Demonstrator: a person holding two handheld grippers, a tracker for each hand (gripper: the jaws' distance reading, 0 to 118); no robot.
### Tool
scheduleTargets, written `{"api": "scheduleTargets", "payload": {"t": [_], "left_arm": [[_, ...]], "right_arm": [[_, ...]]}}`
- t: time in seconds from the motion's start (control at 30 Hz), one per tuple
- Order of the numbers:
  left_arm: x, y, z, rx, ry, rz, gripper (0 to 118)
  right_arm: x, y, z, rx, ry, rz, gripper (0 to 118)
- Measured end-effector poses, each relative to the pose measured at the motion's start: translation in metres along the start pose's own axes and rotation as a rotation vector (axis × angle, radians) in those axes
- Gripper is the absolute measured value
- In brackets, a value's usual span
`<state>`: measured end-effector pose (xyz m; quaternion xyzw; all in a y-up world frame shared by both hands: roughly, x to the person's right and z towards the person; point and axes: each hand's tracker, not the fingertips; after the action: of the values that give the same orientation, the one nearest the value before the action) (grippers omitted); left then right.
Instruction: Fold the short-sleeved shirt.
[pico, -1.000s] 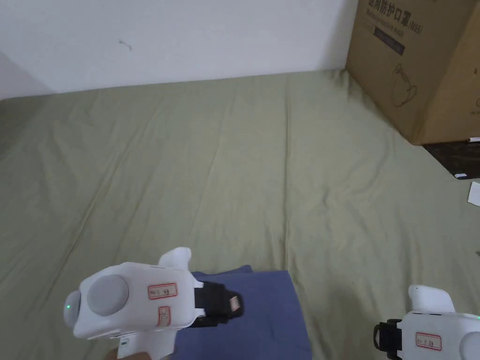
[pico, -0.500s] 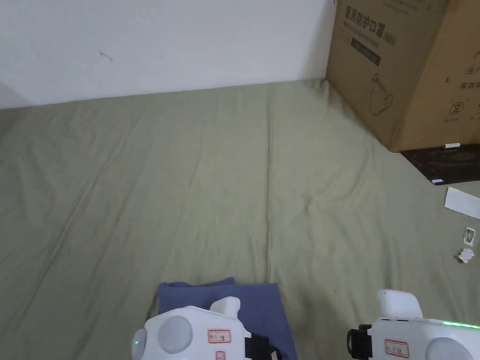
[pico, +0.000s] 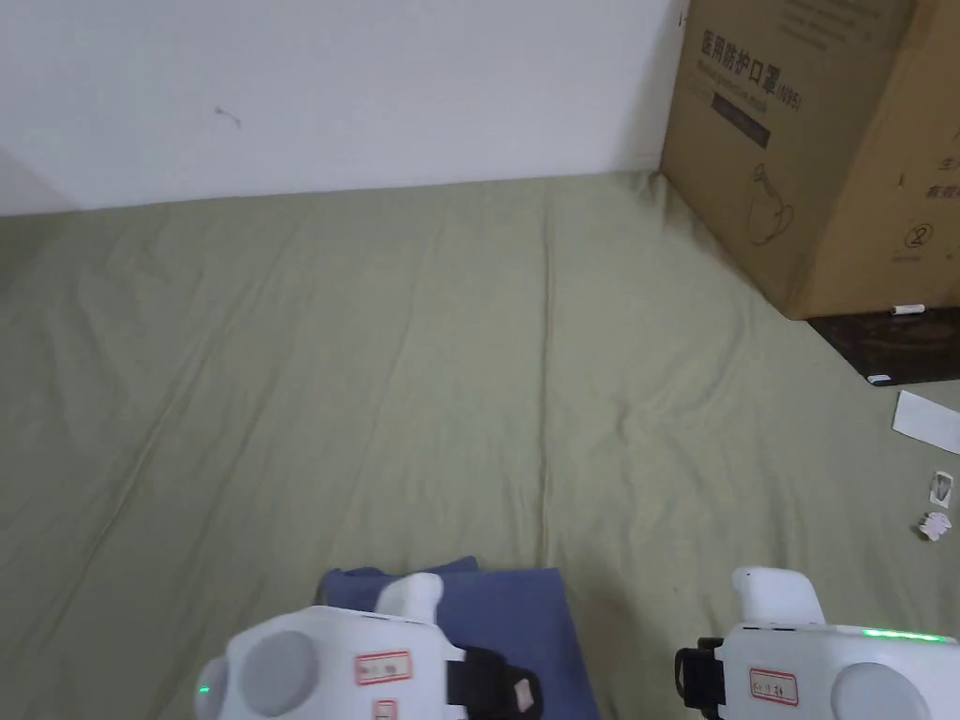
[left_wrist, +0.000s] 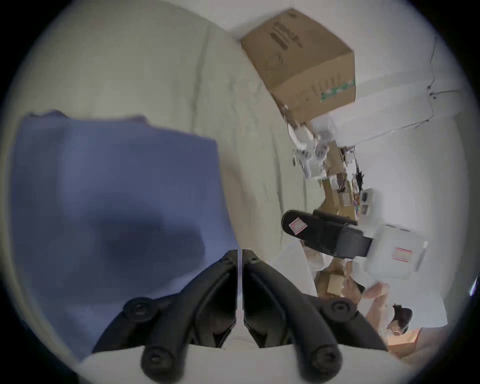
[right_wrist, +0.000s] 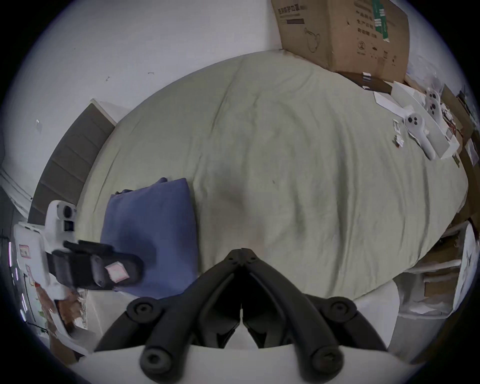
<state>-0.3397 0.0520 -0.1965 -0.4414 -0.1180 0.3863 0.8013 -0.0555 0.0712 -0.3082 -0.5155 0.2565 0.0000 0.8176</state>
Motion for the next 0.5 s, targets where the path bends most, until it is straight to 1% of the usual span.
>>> {"api": "scheduleTargets", "payload": {"t": [0.13, 0.2, 0.3, 0.33, 0.43, 0.47, 0.5], "left_arm": [[-0.041, -0.001, 0.059, 0.108, 0.063, 0.069, 4], [-0.064, -0.005, 0.081, 0.15, 0.099, 0.131, 4], [-0.095, -0.017, 0.103, 0.182, 0.073, 0.218, 4], [-0.102, -0.022, 0.108, 0.186, 0.067, 0.219, 4], [-0.118, -0.035, 0.112, 0.206, 0.045, 0.238, 5], [-0.122, -0.037, 0.112, 0.21, 0.034, 0.246, 12], [-0.126, -0.039, 0.112, 0.216, 0.021, 0.265, 27]], "right_arm": [[-0.029, 0.009, -0.007, -0.008, 0.063, 0.058, 0], [-0.05, 0.014, -0.013, -0.017, 0.097, 0.117, 0], [-0.08, 0.017, -0.028, -0.05, 0.147, 0.179, 0], [-0.088, 0.017, -0.035, -0.069, 0.169, 0.192, 0], [-0.108, 0.014, -0.059, -0.124, 0.188, 0.211, 0], [-0.111, 0.012, -0.071, -0.144, 0.175, 0.224, 0], [-0.114, 0.009, -0.085, -0.179, 0.134, 0.235, 0]]}}
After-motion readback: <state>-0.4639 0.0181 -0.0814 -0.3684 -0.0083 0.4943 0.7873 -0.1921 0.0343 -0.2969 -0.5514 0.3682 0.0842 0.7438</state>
